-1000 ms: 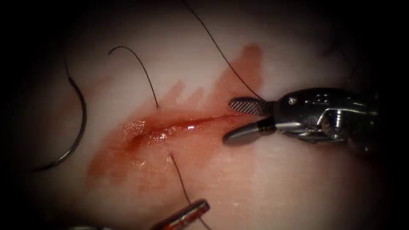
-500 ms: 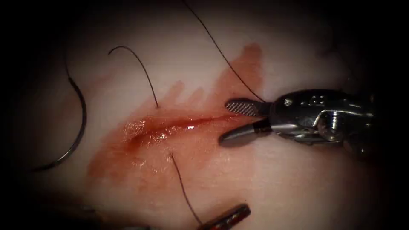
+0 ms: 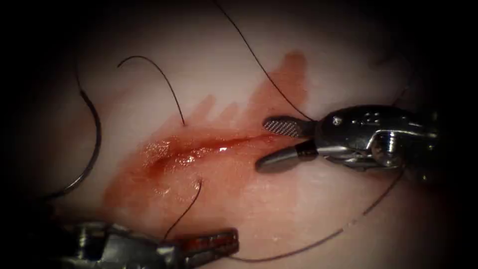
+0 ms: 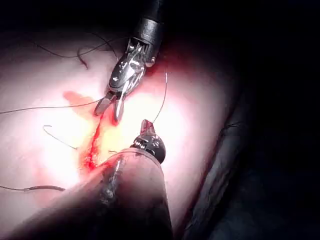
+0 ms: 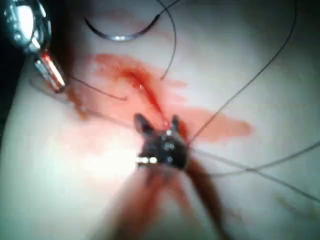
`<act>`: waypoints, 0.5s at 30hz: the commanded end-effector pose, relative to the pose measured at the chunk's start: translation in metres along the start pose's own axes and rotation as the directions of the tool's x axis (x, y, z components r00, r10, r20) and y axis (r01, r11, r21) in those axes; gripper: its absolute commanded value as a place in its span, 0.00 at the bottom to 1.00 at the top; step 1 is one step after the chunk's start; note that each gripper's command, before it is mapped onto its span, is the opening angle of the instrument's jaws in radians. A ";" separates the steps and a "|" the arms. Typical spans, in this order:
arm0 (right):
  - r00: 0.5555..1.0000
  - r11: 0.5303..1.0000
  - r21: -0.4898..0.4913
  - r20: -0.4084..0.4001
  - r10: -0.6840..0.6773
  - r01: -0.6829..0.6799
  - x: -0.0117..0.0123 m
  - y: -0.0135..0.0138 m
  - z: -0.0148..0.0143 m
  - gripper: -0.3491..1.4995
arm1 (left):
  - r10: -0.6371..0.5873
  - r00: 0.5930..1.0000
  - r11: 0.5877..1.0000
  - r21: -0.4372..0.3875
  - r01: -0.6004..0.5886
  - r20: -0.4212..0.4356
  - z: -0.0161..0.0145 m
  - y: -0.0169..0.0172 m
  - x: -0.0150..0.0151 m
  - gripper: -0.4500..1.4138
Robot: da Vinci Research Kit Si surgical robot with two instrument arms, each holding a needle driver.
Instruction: Wound Closure
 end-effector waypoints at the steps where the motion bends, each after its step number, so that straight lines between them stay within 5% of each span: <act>1: 1.000 1.000 0.004 0.000 -0.001 0.001 -0.0004 -0.0003 0.0008 0.77 | -0.004 1.000 1.000 0.000 0.004 0.000 0.0005 0.0002 -0.0005 0.00; 15: 1.000 0.999 0.039 0.001 -0.005 0.005 0.0004 -0.0017 -0.0009 0.77 | -0.020 1.000 0.999 0.035 0.019 0.018 0.0001 -0.0027 -0.0038 0.00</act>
